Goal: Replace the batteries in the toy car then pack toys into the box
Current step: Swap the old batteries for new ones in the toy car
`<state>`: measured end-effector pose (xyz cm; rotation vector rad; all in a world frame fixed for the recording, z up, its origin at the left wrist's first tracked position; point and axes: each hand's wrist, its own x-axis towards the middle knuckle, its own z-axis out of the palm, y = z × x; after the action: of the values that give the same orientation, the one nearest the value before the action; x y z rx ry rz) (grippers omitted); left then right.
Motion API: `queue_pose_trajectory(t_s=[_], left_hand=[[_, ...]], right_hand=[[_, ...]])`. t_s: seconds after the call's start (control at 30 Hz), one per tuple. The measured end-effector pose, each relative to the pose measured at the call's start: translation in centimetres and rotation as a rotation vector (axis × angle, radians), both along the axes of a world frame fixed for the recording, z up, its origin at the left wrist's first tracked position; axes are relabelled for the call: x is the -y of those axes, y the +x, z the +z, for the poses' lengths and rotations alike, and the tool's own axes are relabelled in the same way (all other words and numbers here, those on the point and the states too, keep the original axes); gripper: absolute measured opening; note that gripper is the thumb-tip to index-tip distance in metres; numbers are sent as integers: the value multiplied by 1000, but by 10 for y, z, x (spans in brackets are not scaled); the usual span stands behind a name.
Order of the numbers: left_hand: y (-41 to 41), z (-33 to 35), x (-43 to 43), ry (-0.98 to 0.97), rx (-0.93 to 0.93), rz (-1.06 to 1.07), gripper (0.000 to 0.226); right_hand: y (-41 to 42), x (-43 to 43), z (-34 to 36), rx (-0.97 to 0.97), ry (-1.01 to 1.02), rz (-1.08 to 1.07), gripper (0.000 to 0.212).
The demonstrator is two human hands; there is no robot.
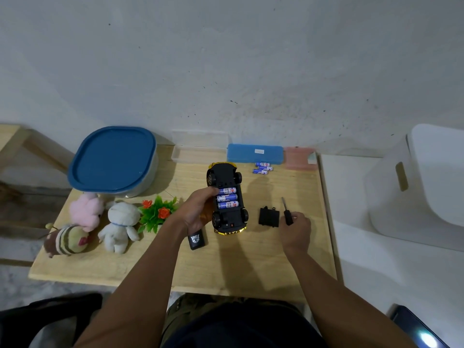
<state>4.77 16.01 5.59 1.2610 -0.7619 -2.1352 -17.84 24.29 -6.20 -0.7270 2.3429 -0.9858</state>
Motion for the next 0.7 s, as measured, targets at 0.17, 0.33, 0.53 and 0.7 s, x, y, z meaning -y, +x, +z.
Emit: queue_pose_trajectory(t_s=[0.17,0.33,0.53,0.7], left_hand=[[2,1,-1,8,-4,4,31],[1,2,-2,30,-27,13,29],[1,2,-2,34,-83,0,45],[-5,5,-3,-11,-108,-26,50]], right_hand=[[0,-2,0,-3,35,39,25],[-9,-3,8,-60,95,100,36],[1,8,74,-179,-163,318,21],[46,18,127,38,-232,660,17]])
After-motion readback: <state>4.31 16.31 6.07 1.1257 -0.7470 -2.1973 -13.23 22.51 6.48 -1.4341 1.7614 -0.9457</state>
